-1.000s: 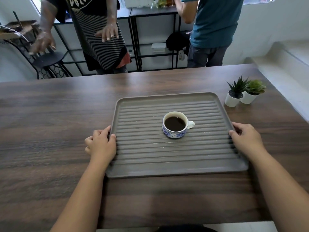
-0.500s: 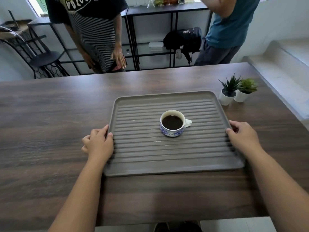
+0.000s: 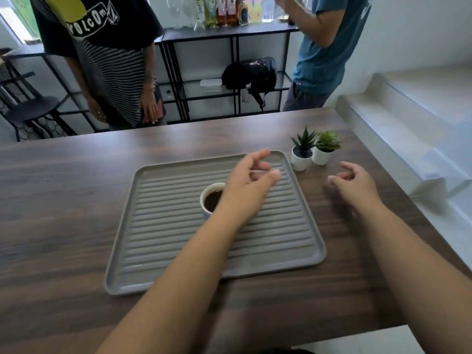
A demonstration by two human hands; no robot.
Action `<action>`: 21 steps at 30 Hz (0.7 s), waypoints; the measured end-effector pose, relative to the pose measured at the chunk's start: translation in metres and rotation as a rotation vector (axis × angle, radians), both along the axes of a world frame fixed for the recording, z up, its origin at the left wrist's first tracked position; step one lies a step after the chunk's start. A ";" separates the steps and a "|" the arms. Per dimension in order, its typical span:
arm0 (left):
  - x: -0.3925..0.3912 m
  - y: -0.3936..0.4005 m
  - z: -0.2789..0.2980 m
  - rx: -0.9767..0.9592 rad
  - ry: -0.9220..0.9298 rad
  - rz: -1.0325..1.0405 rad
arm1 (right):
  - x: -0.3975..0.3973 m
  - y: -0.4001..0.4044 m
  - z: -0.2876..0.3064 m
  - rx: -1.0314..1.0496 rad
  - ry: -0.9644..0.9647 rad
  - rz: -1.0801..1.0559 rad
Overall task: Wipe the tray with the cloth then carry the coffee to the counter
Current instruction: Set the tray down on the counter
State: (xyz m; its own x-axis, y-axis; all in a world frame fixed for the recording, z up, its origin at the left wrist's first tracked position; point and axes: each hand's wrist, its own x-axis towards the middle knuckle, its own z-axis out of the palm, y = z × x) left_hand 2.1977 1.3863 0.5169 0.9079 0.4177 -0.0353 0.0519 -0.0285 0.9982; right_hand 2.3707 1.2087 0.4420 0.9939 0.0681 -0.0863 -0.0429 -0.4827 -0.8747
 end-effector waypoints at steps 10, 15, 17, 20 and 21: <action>0.147 -0.033 -0.078 0.329 0.358 0.162 | 0.074 0.008 -0.017 0.086 0.056 0.081; 0.179 -0.029 -0.089 0.511 0.353 0.193 | 0.097 0.016 -0.022 0.082 -0.020 0.221; 0.186 -0.031 -0.088 0.535 0.339 0.219 | 0.105 0.019 -0.025 0.060 -0.035 0.249; 0.196 -0.033 -0.087 0.564 0.305 0.248 | 0.115 0.020 -0.031 0.052 -0.050 0.268; 0.199 -0.033 -0.087 0.569 0.295 0.257 | 0.117 0.020 -0.033 0.056 -0.058 0.265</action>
